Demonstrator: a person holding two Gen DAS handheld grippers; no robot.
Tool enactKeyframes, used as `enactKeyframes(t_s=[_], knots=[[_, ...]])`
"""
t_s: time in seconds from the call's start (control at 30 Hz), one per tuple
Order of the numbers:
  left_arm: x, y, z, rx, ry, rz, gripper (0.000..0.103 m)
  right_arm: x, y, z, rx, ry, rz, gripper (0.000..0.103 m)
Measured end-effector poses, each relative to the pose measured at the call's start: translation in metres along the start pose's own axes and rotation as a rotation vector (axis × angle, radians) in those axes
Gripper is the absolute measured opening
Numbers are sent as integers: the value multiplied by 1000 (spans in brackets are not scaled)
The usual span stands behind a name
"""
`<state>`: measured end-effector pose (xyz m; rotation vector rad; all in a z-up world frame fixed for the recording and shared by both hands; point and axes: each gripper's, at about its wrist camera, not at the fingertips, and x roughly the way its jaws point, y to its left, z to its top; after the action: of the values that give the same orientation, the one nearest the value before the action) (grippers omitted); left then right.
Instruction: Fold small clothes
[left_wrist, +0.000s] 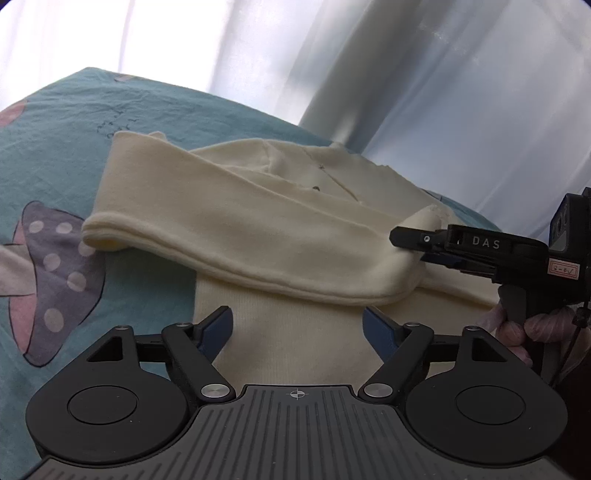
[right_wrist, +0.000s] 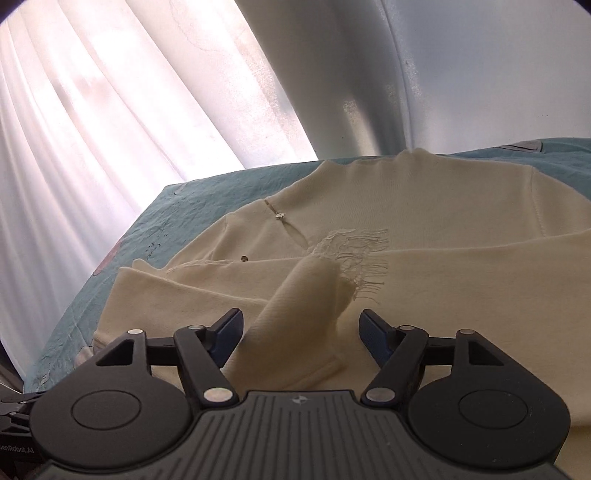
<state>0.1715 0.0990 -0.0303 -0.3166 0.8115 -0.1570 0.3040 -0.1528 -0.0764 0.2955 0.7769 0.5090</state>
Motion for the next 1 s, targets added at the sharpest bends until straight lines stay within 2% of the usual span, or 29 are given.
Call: enactKeyframes(t_s=[0.03, 0.07, 0.1, 0.13, 0.23, 0.33, 0.43, 0.5, 0.57, 0.6, 0.67, 0.7, 0.73, 0.83, 0.9, 0.97, 1.0], knots=[[1, 1, 0, -5, 1, 3, 85, 3, 3, 0, -12, 13, 12, 39], [0, 2, -1, -9, 0, 9, 87, 5, 6, 0, -27, 29, 7, 16], [1, 2, 0, -9, -3, 17, 87, 5, 10, -1, -45, 37, -2, 8], [2, 2, 0, -7, -5, 26, 87, 3, 14, -1, -66, 34, -5, 8], [3, 4, 5, -7, -25, 57, 87, -19, 25, 2, -117, -50, -36, 7], [7, 8, 12, -17, -39, 95, 86, -51, 17, 12, -61, -170, -89, 7], [14, 12, 17, -37, -45, 116, 86, -76, -7, 21, -15, -233, -244, 7], [19, 13, 20, -45, -51, 116, 86, -79, -27, 22, 32, -198, -338, 8], [24, 14, 22, -48, -47, 122, 86, -76, -45, 19, 71, -149, -390, 9], [26, 15, 22, -52, -42, 121, 86, -75, -52, 16, 85, -132, -399, 16], [27, 17, 23, -59, -37, 112, 86, -77, -61, 9, 117, -113, -373, 20], [28, 17, 23, -55, -36, 110, 86, -77, -65, 5, 138, -102, -346, 27], [29, 17, 24, -49, -36, 114, 86, -77, -66, 3, 151, -93, -321, 29], [31, 17, 24, -35, -30, 121, 86, -72, -65, -1, 122, -84, -321, 28], [32, 16, 25, -33, -27, 123, 86, -69, -63, 1, 101, -78, -326, 8], [32, 16, 26, -26, -33, 137, 86, -72, -55, 3, 52, -90, -341, 8], [32, 17, 26, -23, -37, 147, 86, -76, -46, 5, -5, -117, -388, 7]])
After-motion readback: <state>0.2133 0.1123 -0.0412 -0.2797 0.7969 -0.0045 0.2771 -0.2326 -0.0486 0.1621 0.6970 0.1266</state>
